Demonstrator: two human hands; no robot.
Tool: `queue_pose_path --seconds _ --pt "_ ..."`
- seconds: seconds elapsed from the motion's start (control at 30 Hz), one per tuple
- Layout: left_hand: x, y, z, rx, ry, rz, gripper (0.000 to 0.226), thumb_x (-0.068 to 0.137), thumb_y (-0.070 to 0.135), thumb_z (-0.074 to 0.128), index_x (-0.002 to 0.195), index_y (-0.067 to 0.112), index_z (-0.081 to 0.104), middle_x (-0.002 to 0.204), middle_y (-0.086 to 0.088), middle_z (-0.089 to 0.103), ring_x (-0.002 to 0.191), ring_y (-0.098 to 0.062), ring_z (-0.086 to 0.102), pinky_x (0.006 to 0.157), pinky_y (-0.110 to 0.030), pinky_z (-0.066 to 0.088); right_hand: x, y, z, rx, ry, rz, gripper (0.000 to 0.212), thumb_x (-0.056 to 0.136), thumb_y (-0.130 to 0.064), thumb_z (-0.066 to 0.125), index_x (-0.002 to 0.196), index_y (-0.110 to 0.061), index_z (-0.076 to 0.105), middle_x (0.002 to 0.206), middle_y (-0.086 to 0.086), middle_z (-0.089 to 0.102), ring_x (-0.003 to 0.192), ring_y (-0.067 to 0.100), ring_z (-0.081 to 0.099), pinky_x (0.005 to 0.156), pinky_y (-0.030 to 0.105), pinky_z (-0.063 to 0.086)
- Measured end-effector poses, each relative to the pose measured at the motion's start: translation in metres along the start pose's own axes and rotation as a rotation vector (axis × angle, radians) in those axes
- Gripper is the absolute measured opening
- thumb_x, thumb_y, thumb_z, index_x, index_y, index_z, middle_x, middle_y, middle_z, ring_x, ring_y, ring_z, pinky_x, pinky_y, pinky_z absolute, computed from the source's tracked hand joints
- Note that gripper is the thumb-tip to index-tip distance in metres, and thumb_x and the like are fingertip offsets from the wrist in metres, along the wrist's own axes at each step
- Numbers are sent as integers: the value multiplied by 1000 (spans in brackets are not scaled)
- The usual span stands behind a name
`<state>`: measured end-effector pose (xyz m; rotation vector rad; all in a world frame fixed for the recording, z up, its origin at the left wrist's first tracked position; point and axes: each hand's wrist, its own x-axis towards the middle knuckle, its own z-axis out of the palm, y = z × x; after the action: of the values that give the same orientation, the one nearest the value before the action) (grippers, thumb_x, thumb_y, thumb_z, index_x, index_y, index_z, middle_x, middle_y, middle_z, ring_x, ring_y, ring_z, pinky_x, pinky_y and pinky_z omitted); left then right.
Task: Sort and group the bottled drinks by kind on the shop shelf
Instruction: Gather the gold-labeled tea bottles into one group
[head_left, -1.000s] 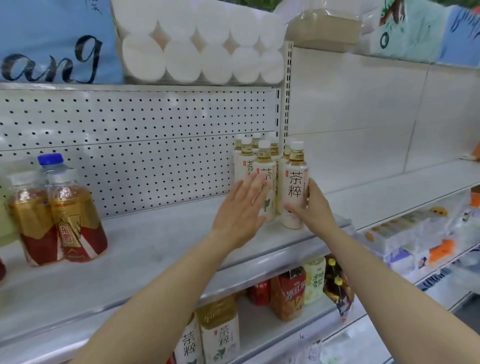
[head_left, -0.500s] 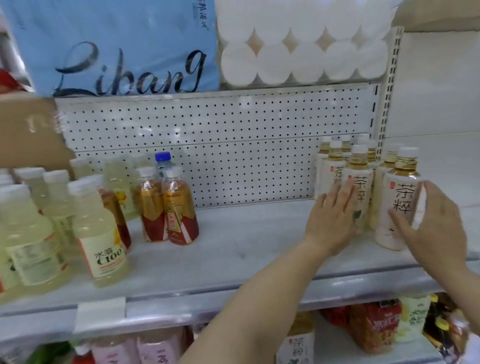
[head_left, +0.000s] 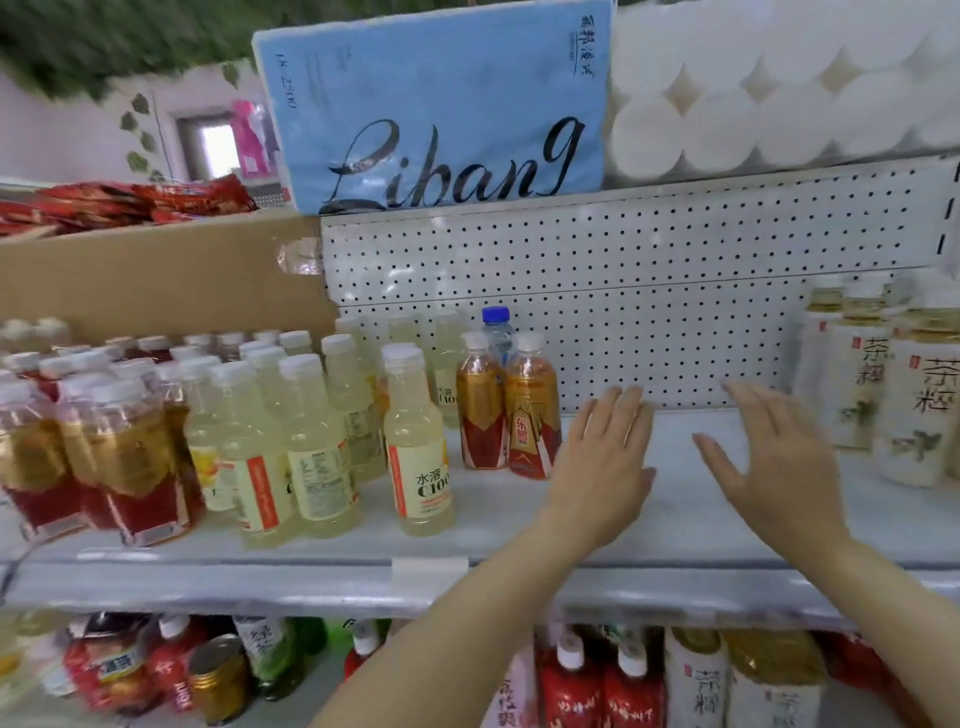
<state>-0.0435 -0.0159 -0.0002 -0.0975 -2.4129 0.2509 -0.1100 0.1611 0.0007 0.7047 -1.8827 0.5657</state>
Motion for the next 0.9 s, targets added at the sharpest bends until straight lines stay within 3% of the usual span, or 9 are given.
queue_pose_path --seconds 0.13,0.23,0.33,0.43,0.53,0.7,0.8,0.9 --pt "-51 -60 -39 26 229 -62 77 91 39 65 154 7 35 162 -11 32 152 -29 24 125 -44 12 9 -77 39 143 -129 19 62 94 -47 48 137 -1 50 131 19 58 120 36 52 103 44 40" --pt "-88 -98 -59 -46 406 -315 89 86 37 70 156 3 27 161 -14 28 151 -32 22 122 -48 22 24 -120 63 277 -287 173 75 92 -43 64 150 -7 32 150 14 41 139 29 33 116 40 27" --pt "-109 -125 -63 -168 358 -555 109 79 42 78 158 3 14 160 -17 23 147 -34 27 119 -50 30 39 -152 87 467 -336 366 102 83 -43 75 157 -16 11 159 11 23 147 28 19 120 46 22" --pt "-117 -137 -64 -407 259 -635 119 80 44 78 159 17 -8 163 -13 17 148 -28 26 118 -46 34 50 -167 108 583 -330 558 112 78 -41 81 157 -16 6 157 13 22 146 30 21 117 48 24" --pt "-113 -142 -64 -513 203 -639 115 83 46 76 158 25 -8 166 -1 17 143 -20 38 106 -40 47 54 -166 129 616 -328 656 98 75 -39 83 148 -12 24 143 12 38 135 30 37 110 45 36" --pt "-102 -146 -58 -589 157 -687 91 85 44 76 154 22 21 149 6 43 127 -11 52 93 -23 40 57 -156 150 702 -348 688 73 76 -37 83 125 -11 36 121 7 51 112 24 54 90 38 50" --pt "-90 -141 -50 -691 127 -678 88 81 39 80 148 27 26 141 8 50 126 -11 53 101 -31 46 58 -146 154 729 -337 671 63 78 -37 81 114 -14 35 113 7 52 104 24 57 86 41 52" --pt "-71 -129 -39 -738 83 -664 89 79 38 81 148 26 27 139 8 51 122 -11 54 97 -29 46 60 -127 142 681 -269 690 59 79 -38 79 111 -18 33 108 6 52 96 25 59 82 46 54"
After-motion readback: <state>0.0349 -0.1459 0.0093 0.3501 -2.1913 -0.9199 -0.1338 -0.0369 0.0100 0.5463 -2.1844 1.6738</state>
